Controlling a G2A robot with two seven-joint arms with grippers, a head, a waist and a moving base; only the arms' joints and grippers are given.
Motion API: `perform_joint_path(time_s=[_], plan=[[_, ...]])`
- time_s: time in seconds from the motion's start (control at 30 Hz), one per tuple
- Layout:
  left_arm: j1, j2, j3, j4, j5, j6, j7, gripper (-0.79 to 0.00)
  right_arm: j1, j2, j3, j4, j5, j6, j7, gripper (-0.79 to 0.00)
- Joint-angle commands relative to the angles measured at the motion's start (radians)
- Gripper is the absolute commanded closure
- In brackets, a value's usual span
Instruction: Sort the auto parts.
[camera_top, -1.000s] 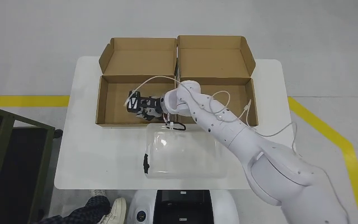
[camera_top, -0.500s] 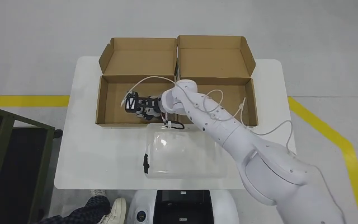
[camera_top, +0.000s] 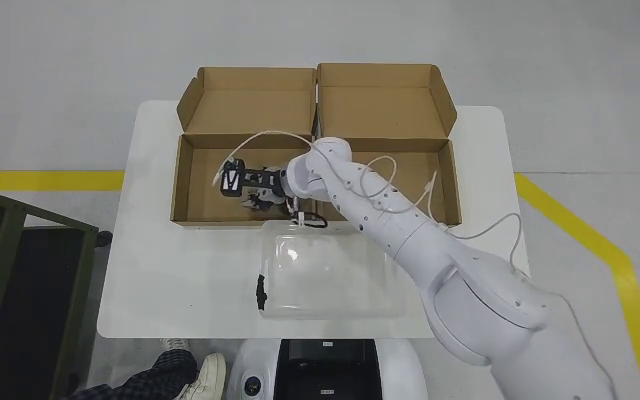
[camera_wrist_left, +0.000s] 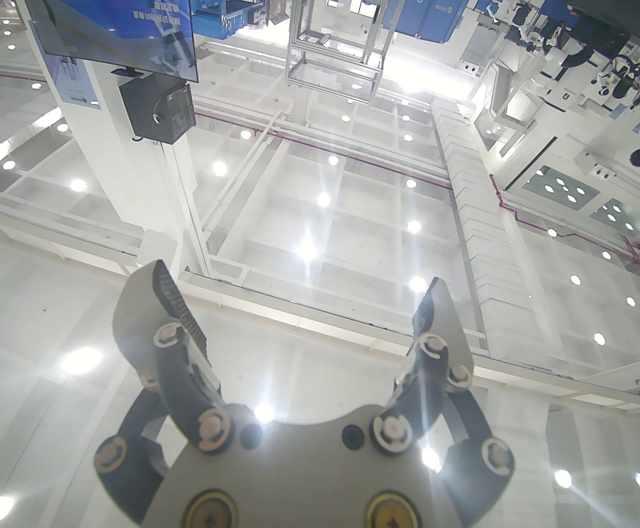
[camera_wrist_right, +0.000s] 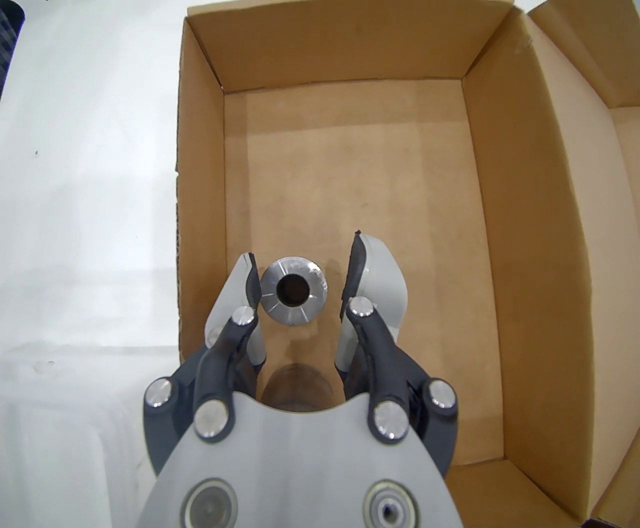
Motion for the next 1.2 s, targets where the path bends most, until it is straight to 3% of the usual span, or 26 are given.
perform_joint_path(time_s=[0.0,0.3,0.5,0.63,0.7,0.77,0.8,0.97,1.17], plan=[[0.0,0.0,0.0,0.0,0.0,0.0,0.0,-0.785,0.004,0.004,0.01,-0.015,-0.009,0.0,-0.016,-0.326],[0.0,0.0,0.0,0.0,0.0,0.0,0.0,-0.785,-0.033,0.067,0.097,-0.165,-0.059,0.018,-0.067,-0.329],[0.0,0.0,0.0,0.0,0.0,0.0,0.0,-0.785,-0.129,0.152,0.215,-0.362,-0.118,0.037,-0.03,-0.351],[0.0,0.0,0.0,0.0,0.0,0.0,0.0,-0.785,-0.245,0.219,0.334,-0.564,-0.175,0.051,0.022,-0.391],[0.0,0.0,0.0,0.0,0.0,0.0,0.0,-0.785,-0.318,0.251,0.401,-0.679,-0.2,0.046,0.051,-0.48],[0.0,0.0,0.0,0.0,0.0,0.0,0.0,-0.785,-0.393,0.279,0.467,-0.79,-0.219,0.039,0.081,-0.717],[0.0,0.0,0.0,0.0,0.0,0.0,0.0,-0.785,-0.429,0.292,0.499,-0.837,-0.229,0.035,0.1,-0.785],[0.0,0.0,0.0,0.0,0.0,0.0,0.0,-0.785,-0.584,0.338,0.644,-1.014,-0.244,0.021,0.13,-0.785],[0.0,0.0,0.0,0.0,0.0,0.0,0.0,-0.785,-0.754,0.377,0.789,-1.183,-0.299,0.016,0.061,-0.785]])
